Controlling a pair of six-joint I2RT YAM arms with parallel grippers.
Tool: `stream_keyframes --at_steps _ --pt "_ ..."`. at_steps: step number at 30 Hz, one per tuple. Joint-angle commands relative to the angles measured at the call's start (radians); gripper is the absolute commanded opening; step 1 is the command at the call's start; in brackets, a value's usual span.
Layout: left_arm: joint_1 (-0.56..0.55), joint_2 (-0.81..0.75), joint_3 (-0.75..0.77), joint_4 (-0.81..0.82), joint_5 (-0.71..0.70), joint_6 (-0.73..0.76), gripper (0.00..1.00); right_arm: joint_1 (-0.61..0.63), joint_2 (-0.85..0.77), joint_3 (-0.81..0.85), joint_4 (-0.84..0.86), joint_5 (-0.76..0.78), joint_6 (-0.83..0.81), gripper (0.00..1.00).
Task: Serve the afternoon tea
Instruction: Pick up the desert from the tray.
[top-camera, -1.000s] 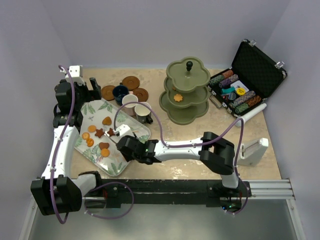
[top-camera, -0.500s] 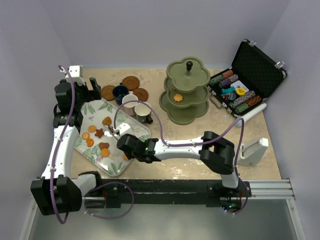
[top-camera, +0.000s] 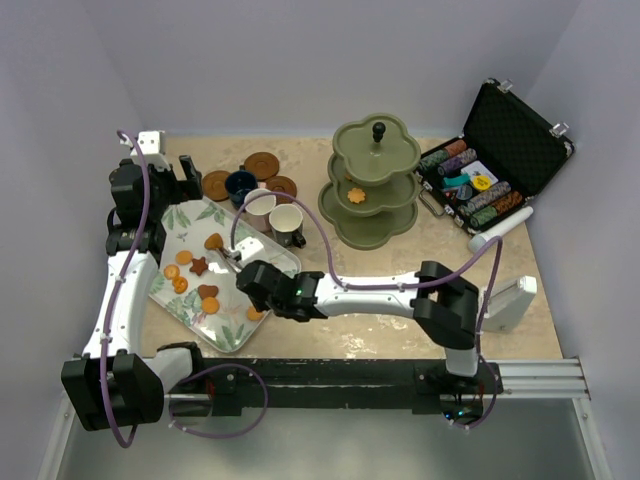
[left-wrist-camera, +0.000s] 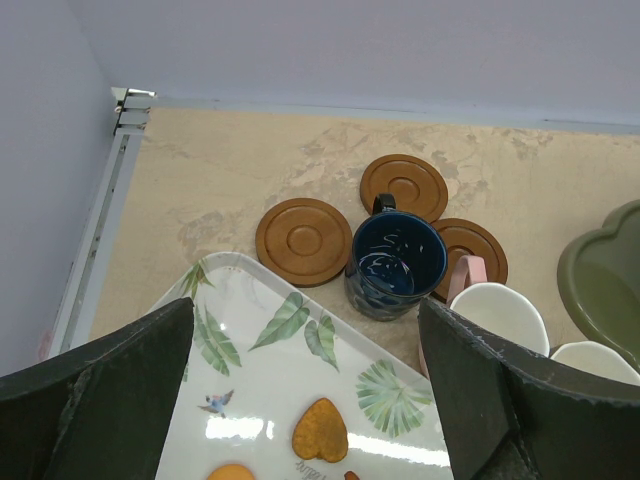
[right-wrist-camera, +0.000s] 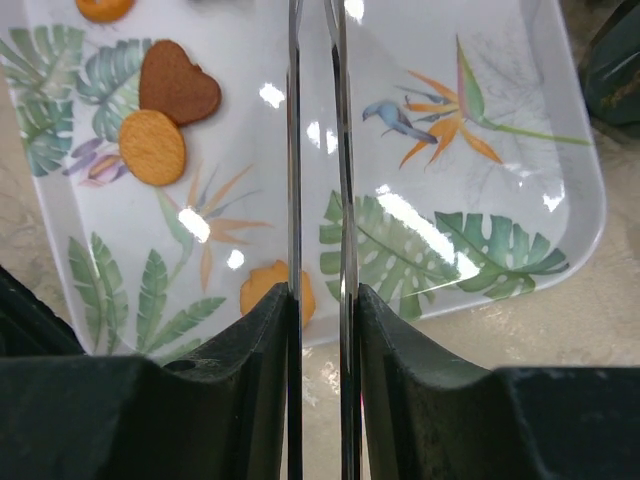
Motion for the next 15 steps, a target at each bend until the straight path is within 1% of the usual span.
stream_keyframes --at_steps 1,5,9,15 --pt "-0.007 -0.003 0.0 0.016 0.001 0.013 0.98 -0.011 -0.13 0.013 0.013 0.05 -0.003 0.27" --pt "-0.007 -0.001 -0.002 0.016 -0.001 0.013 0.98 -0.02 -0.202 0.019 -0.027 0.094 -0.003 0.26" --pt "-0.008 -0.004 -0.002 0.016 0.001 0.013 0.99 -0.057 -0.283 0.004 -0.065 0.117 -0.009 0.25" --pt "-0.007 -0.004 -0.002 0.016 -0.004 0.013 0.98 -0.163 -0.424 -0.102 -0.096 0.128 -0.003 0.25"
